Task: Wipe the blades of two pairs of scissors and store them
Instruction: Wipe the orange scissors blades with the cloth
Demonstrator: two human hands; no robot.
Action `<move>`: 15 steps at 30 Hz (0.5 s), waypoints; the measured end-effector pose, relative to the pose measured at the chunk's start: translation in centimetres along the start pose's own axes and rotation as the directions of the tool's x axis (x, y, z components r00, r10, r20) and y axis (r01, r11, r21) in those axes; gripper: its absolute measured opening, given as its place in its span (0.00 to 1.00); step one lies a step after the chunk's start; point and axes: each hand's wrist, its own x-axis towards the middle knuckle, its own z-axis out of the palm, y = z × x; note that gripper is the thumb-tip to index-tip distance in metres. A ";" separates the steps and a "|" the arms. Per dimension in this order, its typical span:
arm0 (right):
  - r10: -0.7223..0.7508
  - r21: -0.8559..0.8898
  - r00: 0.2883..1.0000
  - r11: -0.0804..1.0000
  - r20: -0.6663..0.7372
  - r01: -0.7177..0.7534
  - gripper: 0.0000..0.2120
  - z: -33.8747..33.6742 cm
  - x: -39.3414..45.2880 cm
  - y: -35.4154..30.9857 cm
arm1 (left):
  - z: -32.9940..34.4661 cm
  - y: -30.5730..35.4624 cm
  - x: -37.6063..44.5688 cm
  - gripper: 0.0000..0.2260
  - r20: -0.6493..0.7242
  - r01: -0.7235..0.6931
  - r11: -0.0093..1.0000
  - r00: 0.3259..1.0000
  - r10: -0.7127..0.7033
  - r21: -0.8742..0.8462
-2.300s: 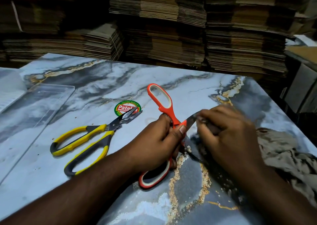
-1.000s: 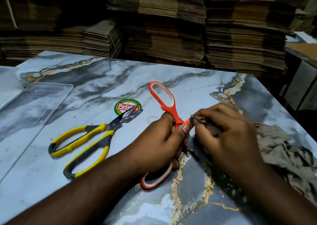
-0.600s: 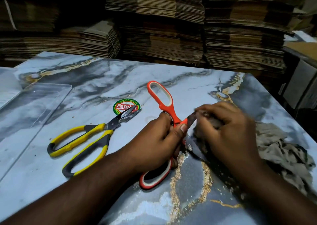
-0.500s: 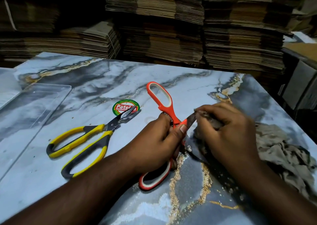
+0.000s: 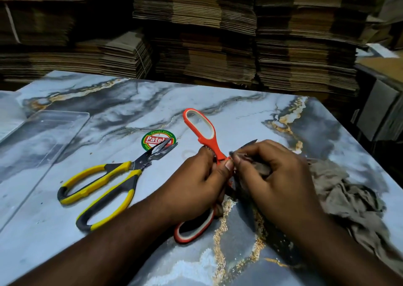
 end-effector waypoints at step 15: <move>0.009 -0.013 1.000 1.000 -0.011 -0.009 0.04 0.4 -0.4 0.5 | 0.1 0.0 0.1 0.12 0.023 -0.022 1.000 1.000 0.022 0.004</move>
